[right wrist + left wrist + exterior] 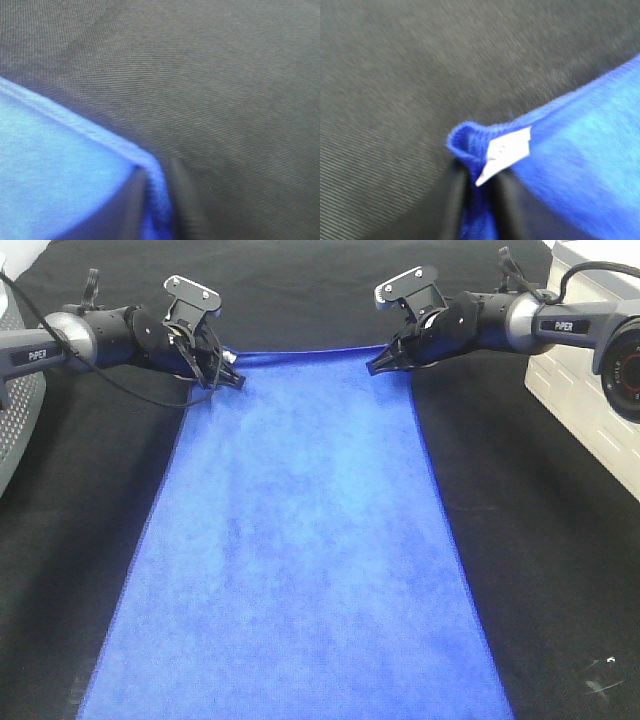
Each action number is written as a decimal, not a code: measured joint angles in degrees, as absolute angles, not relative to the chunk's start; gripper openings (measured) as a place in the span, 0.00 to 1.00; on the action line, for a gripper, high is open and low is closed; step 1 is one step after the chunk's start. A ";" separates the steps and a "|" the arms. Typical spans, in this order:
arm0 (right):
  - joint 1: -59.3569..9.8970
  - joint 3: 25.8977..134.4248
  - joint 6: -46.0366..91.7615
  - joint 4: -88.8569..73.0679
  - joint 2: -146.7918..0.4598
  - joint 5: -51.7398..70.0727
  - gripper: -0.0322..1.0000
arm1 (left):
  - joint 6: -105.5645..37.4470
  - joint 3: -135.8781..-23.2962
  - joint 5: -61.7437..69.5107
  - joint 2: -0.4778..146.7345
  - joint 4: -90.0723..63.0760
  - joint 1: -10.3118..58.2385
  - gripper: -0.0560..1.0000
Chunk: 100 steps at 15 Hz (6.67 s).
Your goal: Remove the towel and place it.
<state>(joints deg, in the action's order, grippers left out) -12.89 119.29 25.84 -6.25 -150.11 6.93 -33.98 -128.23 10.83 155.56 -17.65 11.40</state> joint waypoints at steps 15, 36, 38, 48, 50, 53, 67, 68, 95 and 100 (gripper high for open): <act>-11.00 119.29 25.78 -11.86 -133.50 45.72 0.69 | -12.20 -128.46 48.70 138.48 -3.27 10.83 0.74; -0.92 120.15 6.93 -10.94 -113.22 69.79 0.69 | 2.29 -139.74 69.73 125.71 2.98 -1.20 0.74; -0.92 120.32 6.76 -9.28 -110.75 69.84 0.69 | 2.12 -139.74 69.73 125.59 2.98 -1.20 0.74; -0.92 99.81 6.30 -8.19 -86.92 69.84 0.69 | 0.63 -105.71 69.67 100.32 0.52 -1.20 0.74; -0.92 89.21 6.30 -8.25 -76.49 69.84 0.69 | 0.57 -95.45 69.79 91.90 0.57 -1.20 0.74; -0.92 77.64 6.13 -8.77 -65.26 69.84 0.69 | 0.57 -81.42 69.50 74.89 0.69 -1.20 0.74; -0.92 45.15 5.50 -11.17 -19.31 69.96 0.69 | 0.57 -46.52 69.56 10.03 6.13 -1.20 0.74; -0.92 43.89 5.50 -11.17 -16.44 69.96 0.69 | 0.57 -45.21 69.73 6.65 6.13 -1.20 0.74; -0.92 26.07 8.31 -8.54 0.23 63.94 0.69 | -2.01 -28.59 60.05 -0.34 -3.38 -1.20 0.74; -0.92 26.07 8.31 -8.54 0.23 63.94 0.69 | -2.01 -28.59 60.05 -0.34 -3.38 -1.20 0.74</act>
<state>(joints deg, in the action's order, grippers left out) -0.92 26.07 8.31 -8.54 0.23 63.94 -2.01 -28.59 60.05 -0.34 -3.38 -1.20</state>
